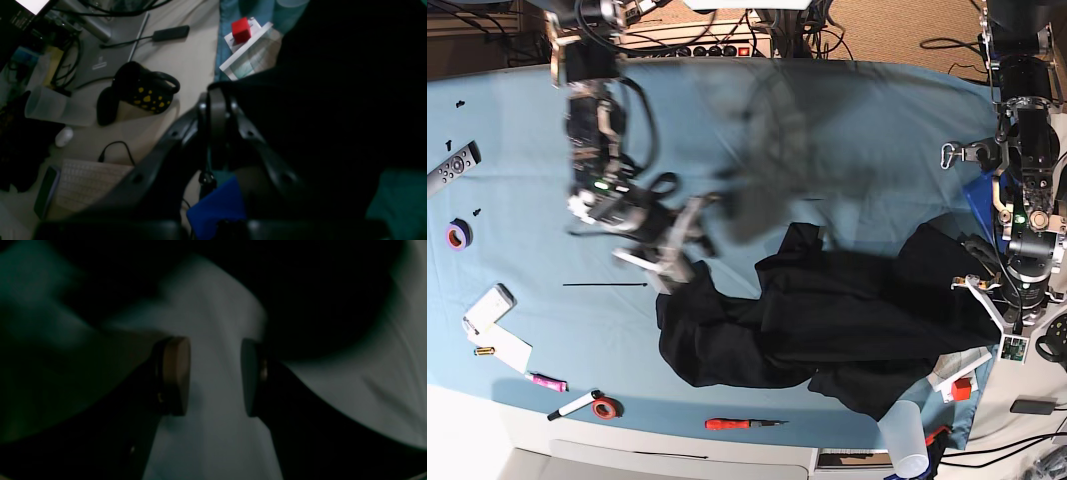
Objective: Layout the t-shirt on the table in an organized manner, then fold the t-shirt properly
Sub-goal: 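Grasp the shirt edge nearest the right gripper with the right gripper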
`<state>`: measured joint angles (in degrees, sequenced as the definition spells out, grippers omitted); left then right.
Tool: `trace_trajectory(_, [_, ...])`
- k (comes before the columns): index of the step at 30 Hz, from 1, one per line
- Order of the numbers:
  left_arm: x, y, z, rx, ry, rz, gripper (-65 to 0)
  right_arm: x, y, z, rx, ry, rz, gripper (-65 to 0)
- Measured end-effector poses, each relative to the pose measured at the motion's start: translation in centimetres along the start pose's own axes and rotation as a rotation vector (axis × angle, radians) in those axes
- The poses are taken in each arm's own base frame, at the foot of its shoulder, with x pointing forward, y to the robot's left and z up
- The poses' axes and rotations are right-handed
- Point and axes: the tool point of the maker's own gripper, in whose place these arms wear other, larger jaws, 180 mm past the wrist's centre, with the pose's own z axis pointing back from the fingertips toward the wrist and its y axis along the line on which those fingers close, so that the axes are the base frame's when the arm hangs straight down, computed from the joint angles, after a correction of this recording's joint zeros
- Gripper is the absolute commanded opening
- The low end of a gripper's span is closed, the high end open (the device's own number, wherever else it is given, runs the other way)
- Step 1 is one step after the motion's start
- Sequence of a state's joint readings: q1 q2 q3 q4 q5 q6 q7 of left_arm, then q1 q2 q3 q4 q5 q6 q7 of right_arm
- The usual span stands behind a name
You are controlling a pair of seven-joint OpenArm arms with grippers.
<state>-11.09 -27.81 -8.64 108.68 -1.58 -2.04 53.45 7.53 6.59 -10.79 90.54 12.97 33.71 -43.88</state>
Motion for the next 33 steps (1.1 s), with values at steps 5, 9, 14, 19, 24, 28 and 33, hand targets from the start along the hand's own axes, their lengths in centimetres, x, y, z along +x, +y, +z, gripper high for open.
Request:
trace_trajectory(5, [0.0,0.0,0.0,0.0,0.0,0.0,-65.0,3.0,1.4,-2.1,-0.06,-0.02,0.045,-39.9])
trace_trajectory(9, [0.0,0.0,0.0,0.0,0.0,0.0,-65.0,2.8,1.7,-3.5,-0.084,-0.002,0.029,-37.1])
trace_trajectory(14, [0.1,-0.4,0.0,-0.021,-0.003,0.016,-65.0,1.0,2.3,-4.2,-0.063,0.053,0.004,-29.8])
trace_trajectory(19, [0.1,-0.7,0.0,-0.039,-0.005,0.028,-65.0,-0.5,1.7,-5.4,-0.091,0.048,-0.067,-29.8])
trace_trajectory(24, [0.1,-0.7,0.0,-0.04,-0.005,0.029,-65.0,-1.3,3.1,-7.5,-0.027,0.066,-0.109,-29.8])
trace_trajectory(28, [-0.3,-0.8,0.0,-0.042,0.003,0.026,-65.0,-0.5,5.7,-7.9,0.064,0.041,-0.092,-29.8])
trace_trajectory(33, [-1.3,-1.3,0.1,-0.052,0.026,0.022,-65.0,-0.1,6.9,-8.1,0.104,0.027,-0.137,-48.6])
